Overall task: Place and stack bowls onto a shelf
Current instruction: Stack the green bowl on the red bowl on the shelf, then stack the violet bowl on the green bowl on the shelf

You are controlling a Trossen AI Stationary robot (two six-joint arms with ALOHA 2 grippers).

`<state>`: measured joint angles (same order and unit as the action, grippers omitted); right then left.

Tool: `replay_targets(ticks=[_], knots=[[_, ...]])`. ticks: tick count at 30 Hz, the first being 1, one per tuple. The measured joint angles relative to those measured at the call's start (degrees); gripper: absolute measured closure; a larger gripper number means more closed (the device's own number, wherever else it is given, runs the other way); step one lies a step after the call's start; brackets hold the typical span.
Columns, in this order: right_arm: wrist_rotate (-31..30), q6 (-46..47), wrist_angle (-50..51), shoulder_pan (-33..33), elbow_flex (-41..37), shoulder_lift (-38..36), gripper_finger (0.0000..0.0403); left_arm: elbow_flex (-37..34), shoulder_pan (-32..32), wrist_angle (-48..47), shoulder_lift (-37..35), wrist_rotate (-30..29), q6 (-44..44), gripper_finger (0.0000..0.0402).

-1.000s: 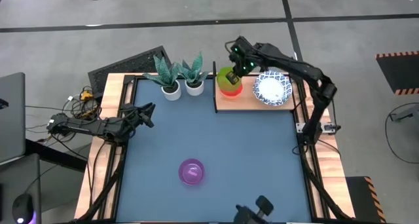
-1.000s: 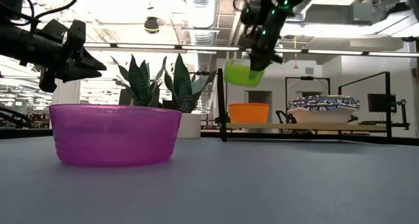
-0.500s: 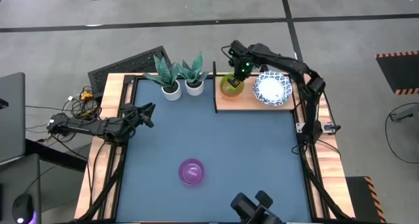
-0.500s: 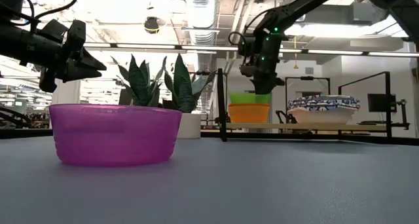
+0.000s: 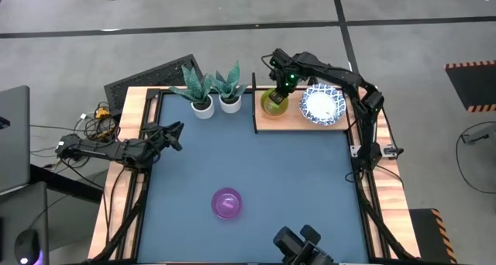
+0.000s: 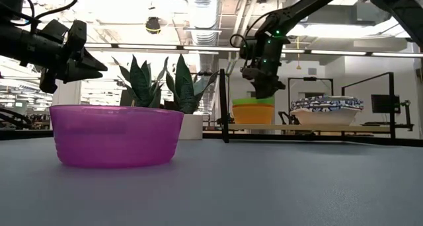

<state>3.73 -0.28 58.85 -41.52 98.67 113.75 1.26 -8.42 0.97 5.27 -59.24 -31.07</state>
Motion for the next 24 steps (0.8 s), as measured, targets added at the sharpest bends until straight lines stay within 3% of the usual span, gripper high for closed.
replay_targets(ticks=[7, 11, 18, 24], knots=[[0.74, 1.13, -0.41, -0.61, 0.78, -0.35, 0.0210, 0.00, 0.00, 0.00, 0.01, 0.00, 0.00, 0.0303], [0.72, 2.20, 1.08, -0.68, 5.42, -0.61, 0.0172, 0.00, 0.01, 0.00, 0.00, 0.00, 0.00, 0.0303], [0.92, 2.06, 5.23, 1.95, 16.54, -0.68, 0.0172, -0.02, 0.00, 0.02, 0.01, 0.46, 0.00, 0.0303], [3.96, 1.76, 8.20, 11.46, 22.76, -0.79, 0.0178, 0.00, 0.01, 0.13, 0.00, 1.46, 0.02, 0.0303]])
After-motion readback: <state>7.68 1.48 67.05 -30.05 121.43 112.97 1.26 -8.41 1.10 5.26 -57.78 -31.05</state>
